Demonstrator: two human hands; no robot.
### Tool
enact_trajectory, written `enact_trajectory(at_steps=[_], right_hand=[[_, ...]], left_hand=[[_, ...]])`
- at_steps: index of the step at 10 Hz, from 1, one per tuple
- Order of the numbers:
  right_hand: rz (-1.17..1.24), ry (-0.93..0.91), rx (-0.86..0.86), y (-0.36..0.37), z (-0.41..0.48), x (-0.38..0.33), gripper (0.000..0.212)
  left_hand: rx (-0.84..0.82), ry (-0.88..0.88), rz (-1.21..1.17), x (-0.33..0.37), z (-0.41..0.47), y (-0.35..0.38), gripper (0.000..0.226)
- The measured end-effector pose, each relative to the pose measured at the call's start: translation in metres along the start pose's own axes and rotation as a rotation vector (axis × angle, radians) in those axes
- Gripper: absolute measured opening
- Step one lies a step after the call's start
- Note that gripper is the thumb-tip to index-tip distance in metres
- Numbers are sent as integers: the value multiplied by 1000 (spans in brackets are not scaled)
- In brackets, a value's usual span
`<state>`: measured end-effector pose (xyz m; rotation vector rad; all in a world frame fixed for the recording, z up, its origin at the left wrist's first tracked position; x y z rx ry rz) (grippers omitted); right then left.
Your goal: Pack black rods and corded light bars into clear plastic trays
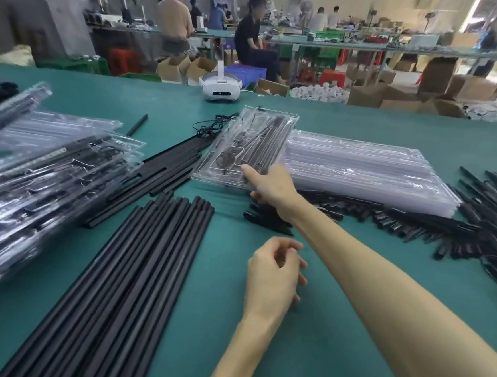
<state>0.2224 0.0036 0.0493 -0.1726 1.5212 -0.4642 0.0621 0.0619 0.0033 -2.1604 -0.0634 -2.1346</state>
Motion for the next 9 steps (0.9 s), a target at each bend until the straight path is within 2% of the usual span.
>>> enact_trajectory(at_steps=[2,3,4,6,8,9], right_hand=[[-388,-64,103,-26,-1,1,52],[-412,-53,140,-28,4,2,48],[-377,-29,142,-21,13,3,37],[-274,-54,154,-17,18,7,44],[-229,-93,196,-35,-12,7,66],[-181,-199,223,-53,-51,4,46]], left_hand=[[-2,8,20,1,-1,1,22],[-6,5,29,0,-1,2,22],[-11,11,30,1,-1,2,23],[2,17,16,0,2,0,23],[13,51,30,-3,6,-2,23],[5,73,36,-4,9,-3,24]])
Point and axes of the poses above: each hand's wrist, its own z-axis towards the middle knuckle, its own y-axis out of the palm, x = y × z, the point moved 9 cm from there along z, towards the middle knuckle, and after that the axes turned 6 degrees about x, right-handed, at the moved point
